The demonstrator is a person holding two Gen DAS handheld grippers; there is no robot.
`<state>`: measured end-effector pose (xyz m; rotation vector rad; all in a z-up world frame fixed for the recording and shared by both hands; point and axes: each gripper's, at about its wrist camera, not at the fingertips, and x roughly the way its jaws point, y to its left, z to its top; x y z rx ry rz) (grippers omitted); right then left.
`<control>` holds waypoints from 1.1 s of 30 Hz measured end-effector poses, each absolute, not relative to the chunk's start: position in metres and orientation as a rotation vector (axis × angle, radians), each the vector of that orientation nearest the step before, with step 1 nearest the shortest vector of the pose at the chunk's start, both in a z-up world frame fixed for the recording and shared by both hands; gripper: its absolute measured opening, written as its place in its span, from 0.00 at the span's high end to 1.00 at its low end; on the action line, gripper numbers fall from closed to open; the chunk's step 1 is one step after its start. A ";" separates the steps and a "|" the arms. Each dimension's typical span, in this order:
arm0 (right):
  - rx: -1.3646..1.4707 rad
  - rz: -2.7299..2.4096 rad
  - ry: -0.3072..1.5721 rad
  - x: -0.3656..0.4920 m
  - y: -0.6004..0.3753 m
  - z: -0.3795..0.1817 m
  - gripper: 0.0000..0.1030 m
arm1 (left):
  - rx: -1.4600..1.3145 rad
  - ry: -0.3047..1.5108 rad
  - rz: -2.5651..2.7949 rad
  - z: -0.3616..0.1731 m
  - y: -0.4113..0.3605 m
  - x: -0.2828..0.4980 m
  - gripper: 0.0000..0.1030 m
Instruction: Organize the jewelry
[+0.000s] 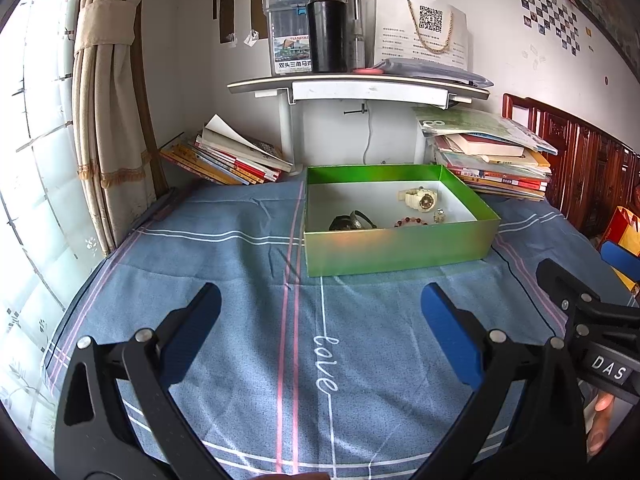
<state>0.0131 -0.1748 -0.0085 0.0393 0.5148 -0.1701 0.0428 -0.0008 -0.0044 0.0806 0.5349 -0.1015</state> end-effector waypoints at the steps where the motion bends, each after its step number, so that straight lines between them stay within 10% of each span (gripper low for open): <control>1: 0.039 -0.169 0.516 0.013 -0.175 -0.009 0.02 | 0.080 0.535 -0.103 -0.004 -0.001 0.043 0.04; 33: 0.044 -0.171 0.530 0.015 -0.172 -0.013 0.02 | 0.097 0.547 -0.117 -0.009 -0.001 0.046 0.04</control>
